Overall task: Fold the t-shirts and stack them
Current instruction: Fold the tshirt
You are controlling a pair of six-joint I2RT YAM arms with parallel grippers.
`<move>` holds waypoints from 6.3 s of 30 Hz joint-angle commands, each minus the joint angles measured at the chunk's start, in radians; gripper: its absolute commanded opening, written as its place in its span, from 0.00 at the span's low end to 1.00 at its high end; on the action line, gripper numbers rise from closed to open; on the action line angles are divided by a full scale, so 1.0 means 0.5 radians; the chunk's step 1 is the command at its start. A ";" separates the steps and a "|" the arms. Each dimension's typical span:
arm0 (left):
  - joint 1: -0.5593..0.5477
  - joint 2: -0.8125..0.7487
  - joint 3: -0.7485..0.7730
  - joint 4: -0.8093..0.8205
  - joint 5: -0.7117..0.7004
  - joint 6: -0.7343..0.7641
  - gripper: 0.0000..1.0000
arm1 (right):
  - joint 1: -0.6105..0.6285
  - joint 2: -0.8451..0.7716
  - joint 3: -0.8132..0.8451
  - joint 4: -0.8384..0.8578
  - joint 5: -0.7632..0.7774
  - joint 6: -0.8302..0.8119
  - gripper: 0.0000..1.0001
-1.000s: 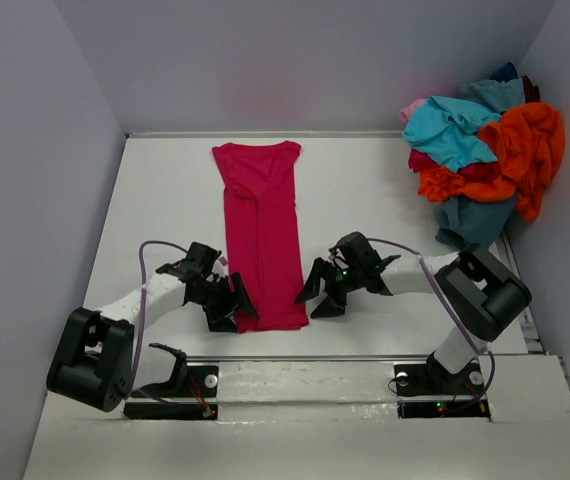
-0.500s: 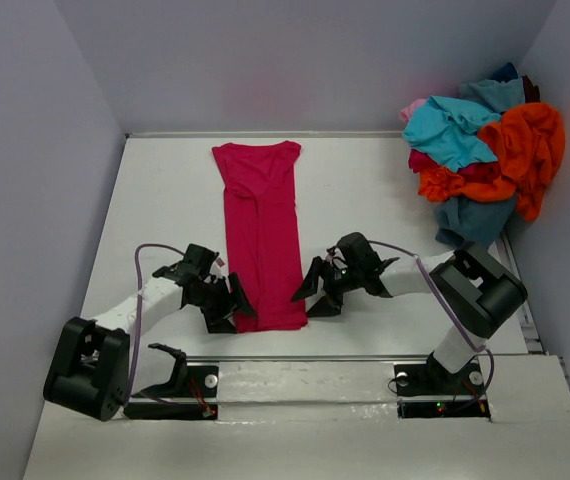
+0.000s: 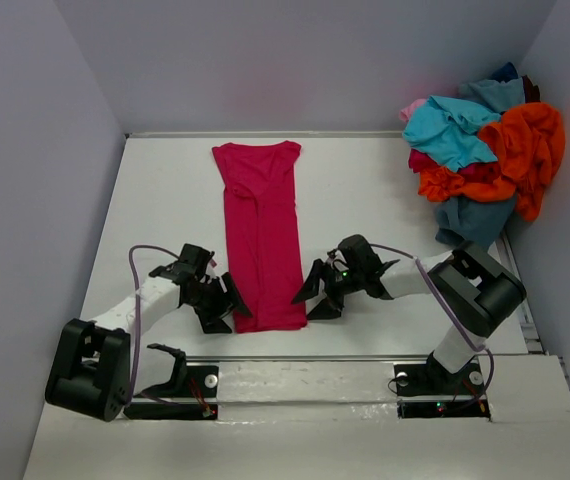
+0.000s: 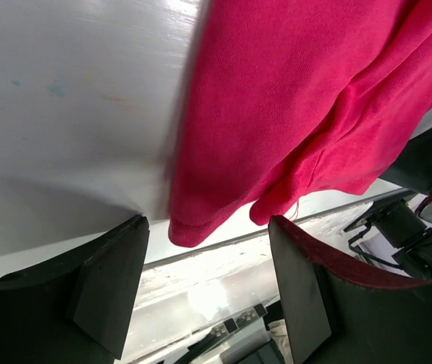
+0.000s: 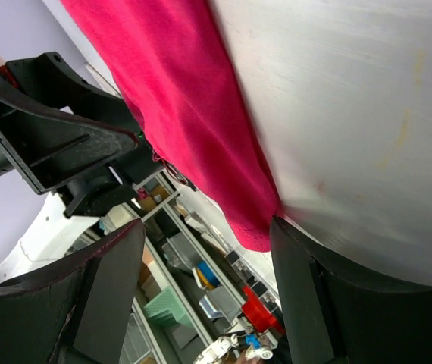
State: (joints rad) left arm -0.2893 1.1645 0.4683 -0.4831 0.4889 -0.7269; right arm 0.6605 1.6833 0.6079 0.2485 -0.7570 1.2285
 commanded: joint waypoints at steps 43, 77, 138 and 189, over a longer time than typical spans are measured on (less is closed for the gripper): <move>0.039 0.313 0.088 0.208 0.154 0.064 0.51 | -0.014 0.260 0.337 -0.331 -0.173 -0.263 0.68; 0.039 0.322 0.162 0.178 0.145 0.162 0.21 | -0.014 0.376 0.604 -0.706 -0.180 -0.543 0.13; -0.247 0.030 0.333 -0.120 0.099 0.174 0.06 | 0.149 0.186 0.950 -1.466 0.090 -0.984 0.07; 0.226 0.990 1.496 -0.111 -0.030 0.457 0.06 | -0.318 1.094 2.757 -2.282 0.253 -1.328 0.07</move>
State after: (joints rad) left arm -0.1944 1.6409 1.1538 -0.5278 0.4805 -0.5209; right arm 0.5179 2.2074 1.9102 -0.8532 -0.6121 0.5865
